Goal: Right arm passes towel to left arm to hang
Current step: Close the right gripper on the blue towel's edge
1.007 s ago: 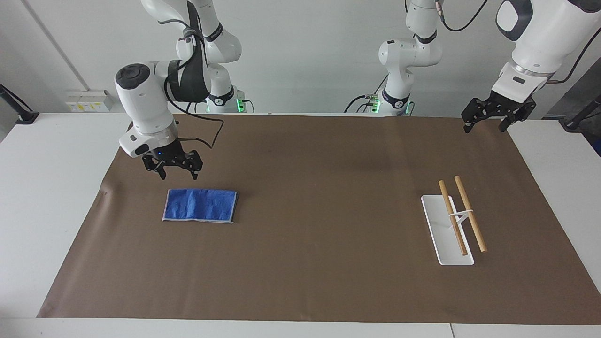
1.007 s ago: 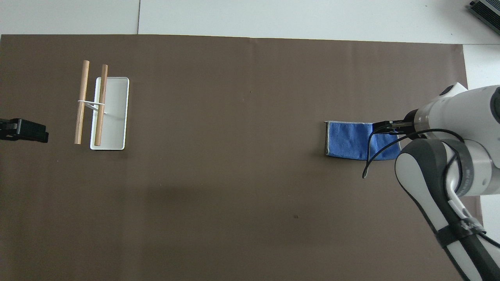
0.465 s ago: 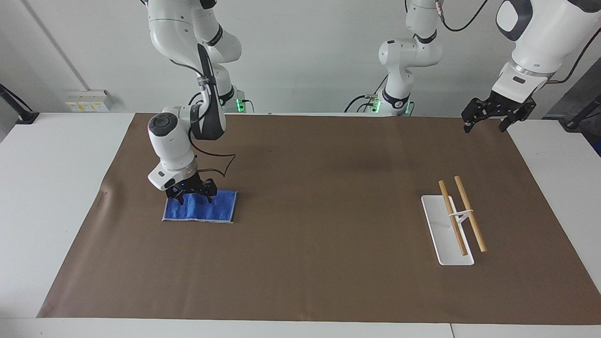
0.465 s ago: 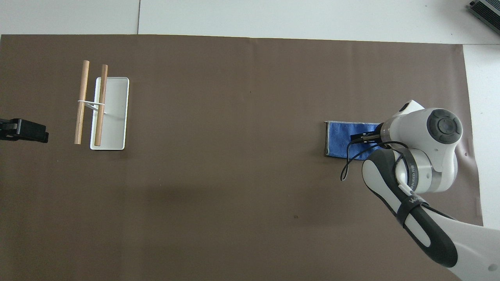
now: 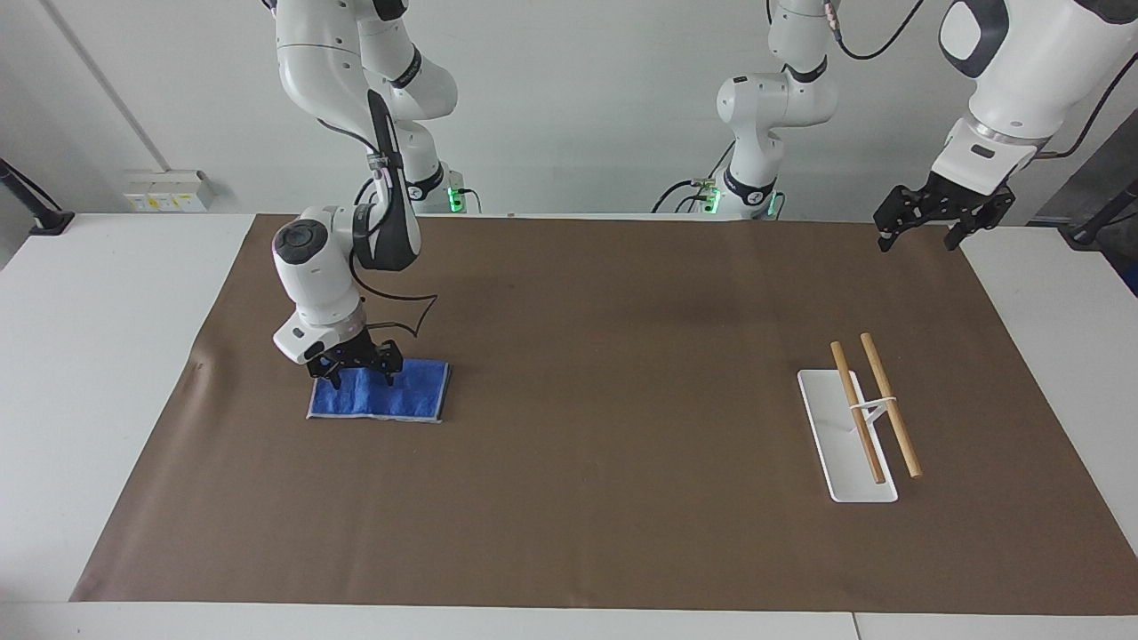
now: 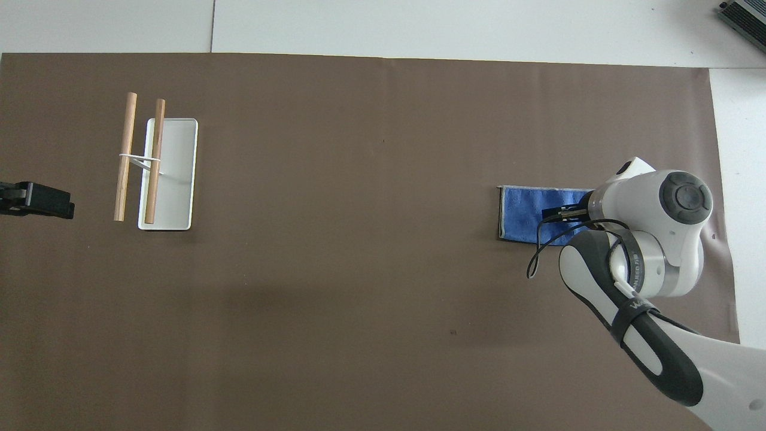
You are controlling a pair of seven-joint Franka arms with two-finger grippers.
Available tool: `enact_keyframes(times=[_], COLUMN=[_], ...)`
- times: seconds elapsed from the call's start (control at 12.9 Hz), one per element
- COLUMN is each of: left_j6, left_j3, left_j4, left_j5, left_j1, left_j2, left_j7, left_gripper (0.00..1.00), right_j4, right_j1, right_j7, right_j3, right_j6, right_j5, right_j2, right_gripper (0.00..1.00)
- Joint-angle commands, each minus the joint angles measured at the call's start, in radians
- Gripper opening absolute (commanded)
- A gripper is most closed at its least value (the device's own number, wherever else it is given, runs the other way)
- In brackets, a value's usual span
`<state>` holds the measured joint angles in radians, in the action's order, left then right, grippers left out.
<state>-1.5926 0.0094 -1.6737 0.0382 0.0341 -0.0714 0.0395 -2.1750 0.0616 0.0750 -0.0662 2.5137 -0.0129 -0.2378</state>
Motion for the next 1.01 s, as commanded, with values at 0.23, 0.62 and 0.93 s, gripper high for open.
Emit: enact_keyframes(times=[0.23, 0.62, 0.93], left_j6=[0.006, 0.006, 0.006], left_j3=[0.006, 0.006, 0.006], left_j4=[-0.026, -0.026, -0.026], left_j5=[0.012, 0.012, 0.012], left_j1=[0.006, 0.006, 0.006], left_j2=[-0.027, -0.027, -0.027], left_j7=[-0.003, -0.003, -0.003], left_gripper=[1.00, 1.00, 1.00], right_j4=[-0.015, -0.025, -0.023], right_j1=[-0.008, -0.009, -0.009], right_j7=[0.025, 0.026, 0.016], right_j3=[0.006, 0.005, 0.006], right_j6=[0.037, 0.043, 0.040], right_j5=[0.048, 0.048, 0.056], right_j2=[-0.009, -0.009, -0.009], right_gripper=[1.00, 0.71, 0.02])
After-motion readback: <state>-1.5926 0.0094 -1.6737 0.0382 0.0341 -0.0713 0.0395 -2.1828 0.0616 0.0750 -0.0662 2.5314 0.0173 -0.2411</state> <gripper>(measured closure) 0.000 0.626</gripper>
